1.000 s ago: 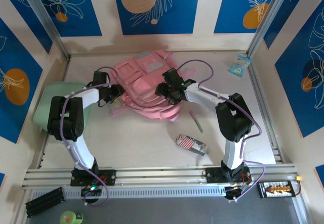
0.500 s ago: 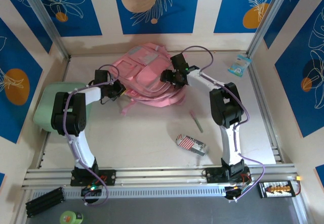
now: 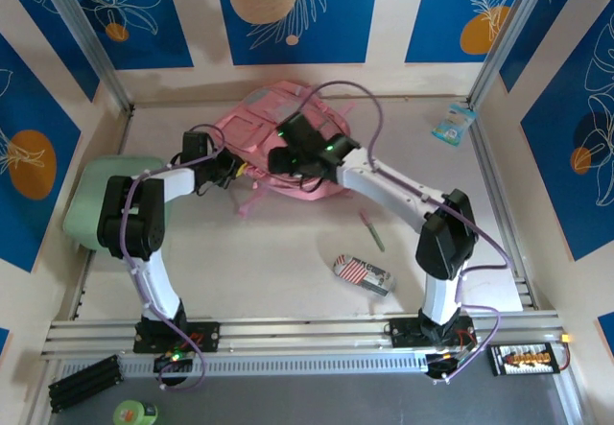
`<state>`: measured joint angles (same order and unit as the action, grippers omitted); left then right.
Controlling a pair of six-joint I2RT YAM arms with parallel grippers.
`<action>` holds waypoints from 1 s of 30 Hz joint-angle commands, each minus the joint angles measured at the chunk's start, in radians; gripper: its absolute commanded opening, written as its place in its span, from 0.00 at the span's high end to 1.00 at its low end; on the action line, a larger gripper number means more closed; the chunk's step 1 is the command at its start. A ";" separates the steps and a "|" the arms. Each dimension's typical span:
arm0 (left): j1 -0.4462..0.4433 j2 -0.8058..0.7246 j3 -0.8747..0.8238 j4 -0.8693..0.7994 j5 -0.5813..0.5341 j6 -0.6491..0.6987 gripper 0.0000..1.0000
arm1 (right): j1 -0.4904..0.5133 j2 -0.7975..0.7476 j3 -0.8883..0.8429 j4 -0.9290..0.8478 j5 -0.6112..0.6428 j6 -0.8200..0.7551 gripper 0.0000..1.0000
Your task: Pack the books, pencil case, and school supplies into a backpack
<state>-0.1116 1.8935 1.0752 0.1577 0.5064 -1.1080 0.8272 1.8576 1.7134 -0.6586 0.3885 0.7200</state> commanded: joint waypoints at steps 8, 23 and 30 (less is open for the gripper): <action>-0.052 -0.086 -0.026 0.173 0.066 -0.055 1.00 | 0.102 0.279 0.186 0.008 0.035 0.138 0.63; -0.103 -0.087 -0.017 0.184 0.023 -0.061 1.00 | 0.029 0.412 0.279 0.004 0.153 0.110 0.69; -0.106 -0.080 -0.009 0.181 0.017 -0.059 1.00 | 0.032 0.400 0.272 -0.017 0.167 0.111 0.71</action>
<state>-0.2005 1.8595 1.0382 0.2390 0.4812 -1.1706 0.8505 2.2574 1.9644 -0.6426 0.5133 0.8417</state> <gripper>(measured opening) 0.073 0.293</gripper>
